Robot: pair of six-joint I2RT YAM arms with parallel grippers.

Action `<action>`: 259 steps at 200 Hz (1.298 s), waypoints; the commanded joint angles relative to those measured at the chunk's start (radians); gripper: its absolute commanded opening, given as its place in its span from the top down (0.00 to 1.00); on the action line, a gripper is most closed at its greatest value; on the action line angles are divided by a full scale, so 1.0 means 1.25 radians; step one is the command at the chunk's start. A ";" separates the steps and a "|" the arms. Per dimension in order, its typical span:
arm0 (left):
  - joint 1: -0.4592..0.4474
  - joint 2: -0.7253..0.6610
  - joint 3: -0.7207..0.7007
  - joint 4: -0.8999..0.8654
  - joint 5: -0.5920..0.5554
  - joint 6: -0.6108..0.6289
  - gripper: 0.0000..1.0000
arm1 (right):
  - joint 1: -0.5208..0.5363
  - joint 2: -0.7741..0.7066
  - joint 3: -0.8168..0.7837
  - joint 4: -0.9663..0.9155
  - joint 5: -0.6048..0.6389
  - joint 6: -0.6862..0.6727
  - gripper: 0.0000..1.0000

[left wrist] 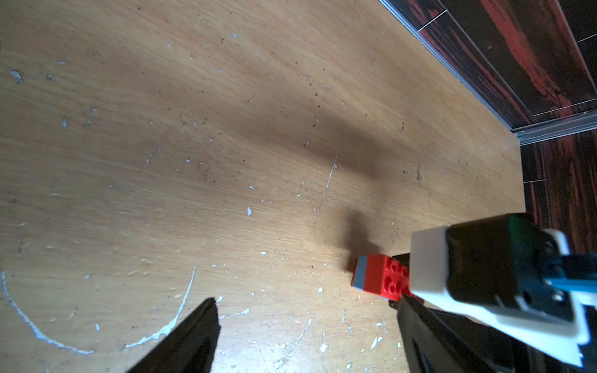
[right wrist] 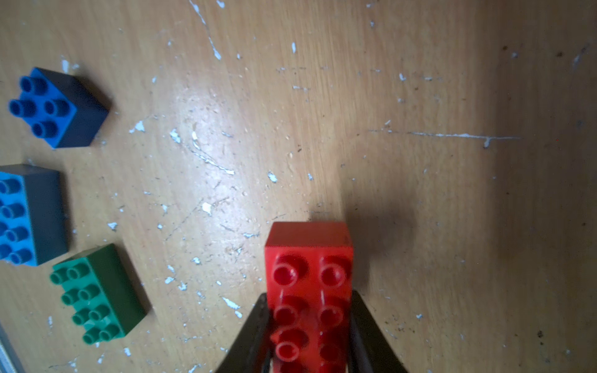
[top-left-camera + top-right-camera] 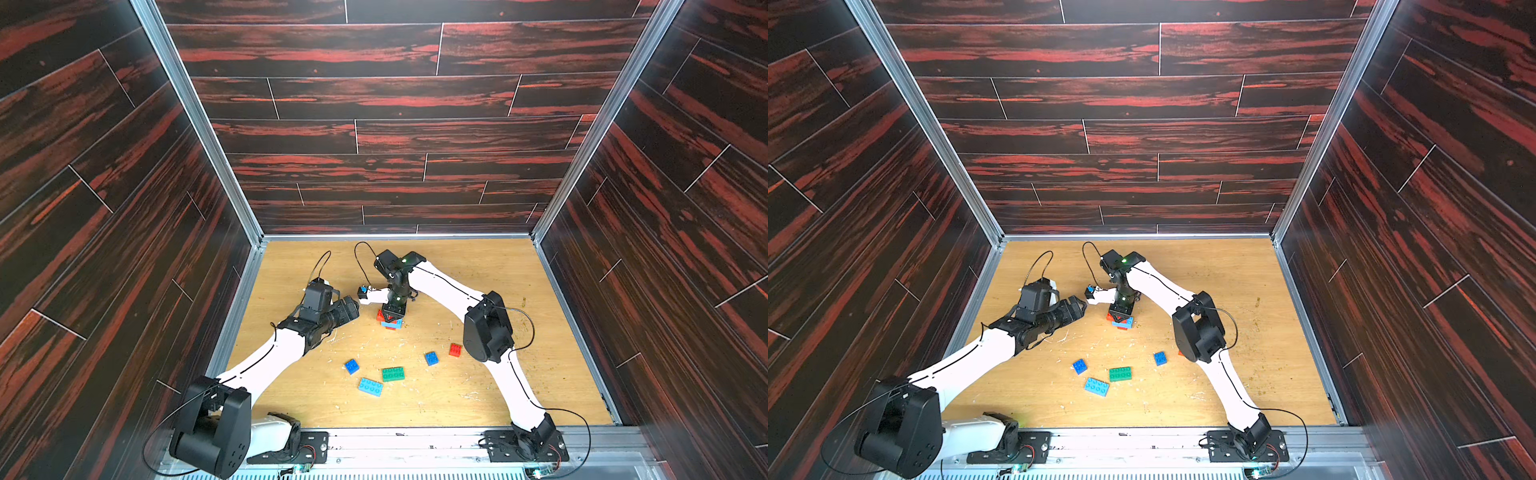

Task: Assemble a heart with lego
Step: Assemble the lego brick with the lego brick.

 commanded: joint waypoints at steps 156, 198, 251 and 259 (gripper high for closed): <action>0.008 0.015 0.004 -0.031 -0.011 0.023 0.09 | 0.017 0.062 -0.003 0.003 0.059 0.030 0.91; 0.010 0.010 0.002 -0.036 -0.013 0.024 0.09 | 0.017 0.056 -0.017 -0.006 0.083 0.051 0.91; 0.012 0.007 0.002 -0.039 -0.014 0.026 0.09 | 0.027 0.001 -0.098 0.040 0.099 0.079 0.91; 0.011 0.006 0.002 -0.040 -0.014 0.026 0.09 | 0.030 0.000 -0.100 0.040 0.097 0.082 0.91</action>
